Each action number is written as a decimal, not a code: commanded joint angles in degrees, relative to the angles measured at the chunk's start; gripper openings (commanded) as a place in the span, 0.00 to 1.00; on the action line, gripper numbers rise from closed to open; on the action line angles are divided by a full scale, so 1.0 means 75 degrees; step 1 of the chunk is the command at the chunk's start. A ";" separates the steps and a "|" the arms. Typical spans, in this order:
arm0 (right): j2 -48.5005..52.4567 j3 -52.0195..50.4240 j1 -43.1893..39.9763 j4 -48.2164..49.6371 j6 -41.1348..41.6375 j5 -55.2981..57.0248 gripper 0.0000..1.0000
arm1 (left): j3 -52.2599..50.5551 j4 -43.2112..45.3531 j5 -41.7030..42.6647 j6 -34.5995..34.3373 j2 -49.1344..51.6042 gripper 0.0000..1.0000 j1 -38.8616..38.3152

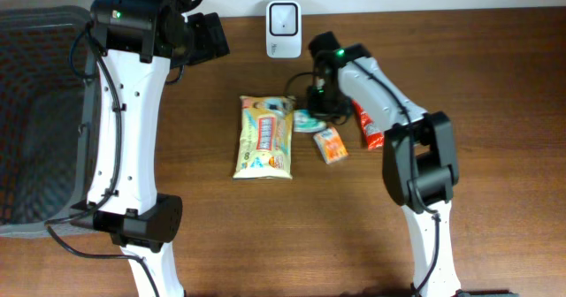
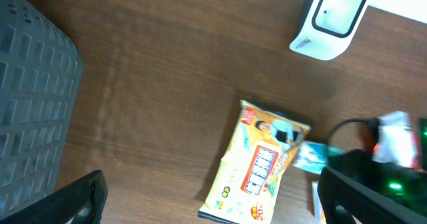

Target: Scan the item barcode

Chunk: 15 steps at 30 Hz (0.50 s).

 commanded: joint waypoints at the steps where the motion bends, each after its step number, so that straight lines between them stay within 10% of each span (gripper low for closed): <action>1: 0.0099 0.0781 -0.0737 -0.0895 0.0044 0.2011 0.11 | 0.0006 -0.0006 0.0023 -0.0035 0.0023 0.99 0.0006; 3: 0.0099 0.1046 -0.1008 -0.1288 -0.0117 0.1944 0.25 | 0.0006 -0.0006 0.0023 -0.0035 0.0023 0.99 0.0006; 5: 0.0099 0.1244 -0.1110 -0.1673 -0.0376 0.1953 0.60 | 0.0006 -0.0006 0.0023 -0.0035 0.0023 0.99 0.0006; 12: 0.0038 0.2267 -0.0507 -0.2981 -0.3115 -0.2127 0.73 | 0.0006 -0.0006 0.0023 -0.0035 0.0023 0.99 0.0006; 15: 0.0038 0.1460 -0.0015 -0.2133 -0.2547 -0.2291 0.77 | 0.0006 -0.0006 0.0023 -0.0038 0.0023 0.99 0.0006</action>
